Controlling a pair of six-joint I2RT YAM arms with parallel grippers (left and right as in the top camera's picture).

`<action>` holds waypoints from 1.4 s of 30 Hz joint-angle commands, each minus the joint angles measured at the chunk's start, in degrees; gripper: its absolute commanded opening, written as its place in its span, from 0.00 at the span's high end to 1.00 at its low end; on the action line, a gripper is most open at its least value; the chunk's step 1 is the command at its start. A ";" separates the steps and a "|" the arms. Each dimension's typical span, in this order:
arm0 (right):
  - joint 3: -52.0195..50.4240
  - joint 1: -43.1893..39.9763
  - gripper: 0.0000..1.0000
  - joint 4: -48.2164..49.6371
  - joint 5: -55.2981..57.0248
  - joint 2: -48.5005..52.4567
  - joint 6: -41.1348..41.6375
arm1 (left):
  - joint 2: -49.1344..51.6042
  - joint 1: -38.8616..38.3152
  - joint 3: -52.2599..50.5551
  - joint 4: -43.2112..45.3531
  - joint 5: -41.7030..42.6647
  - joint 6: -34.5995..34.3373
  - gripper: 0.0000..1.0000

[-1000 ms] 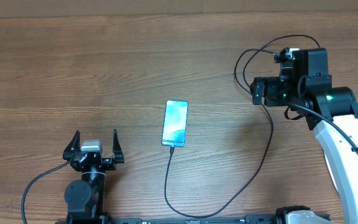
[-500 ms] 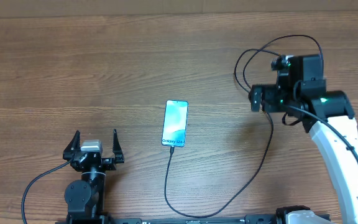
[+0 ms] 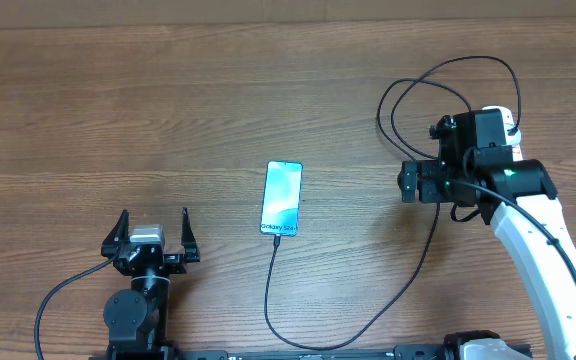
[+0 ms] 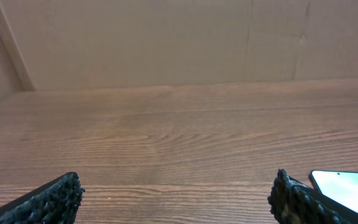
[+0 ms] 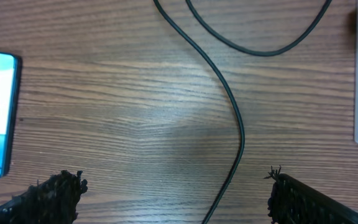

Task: Plug charger to phone and switch on socket

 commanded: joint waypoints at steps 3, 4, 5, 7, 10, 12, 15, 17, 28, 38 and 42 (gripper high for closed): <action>-0.61 0.33 0.00 0.31 -0.13 -4.11 -0.68 | -0.61 0.26 -0.20 0.09 0.28 1.53 0.01; -0.76 0.33 0.00 0.35 -0.13 -4.55 -0.68 | -0.61 0.26 -0.20 0.07 0.28 1.53 0.00; -0.96 0.33 0.00 0.33 -0.13 -4.90 -0.68 | -0.61 0.26 -0.20 0.07 0.28 1.53 0.00; -1.38 0.33 0.00 0.28 -0.13 -5.73 -0.68 | -0.61 0.26 -0.20 0.09 0.28 1.53 0.00; -1.88 0.33 0.00 0.31 -0.13 -7.30 -0.68 | -0.61 0.26 -0.20 0.07 0.28 1.53 0.00; -2.16 0.33 0.00 0.28 -0.13 -8.17 -0.68 | -0.61 0.26 -0.20 0.07 0.28 1.53 0.00; -2.62 0.33 0.00 0.33 -0.13 -9.44 -0.68 | -0.61 0.26 -0.20 0.07 0.28 1.53 0.00; -3.13 0.33 0.00 0.33 -0.13 -10.23 -0.68 | -0.61 0.26 -0.20 0.07 0.28 1.53 0.00; -11.21 0.33 0.00 0.28 -0.13 -15.26 -0.68 | -0.61 0.26 -0.20 0.07 0.28 1.53 0.01; -12.46 0.33 0.00 0.33 -0.13 -17.27 -0.68 | -0.61 0.26 -0.20 0.07 0.28 1.53 0.00; -12.46 0.33 0.00 0.31 -0.13 -17.46 -0.70 | -0.61 0.26 -0.20 0.07 0.28 1.53 0.01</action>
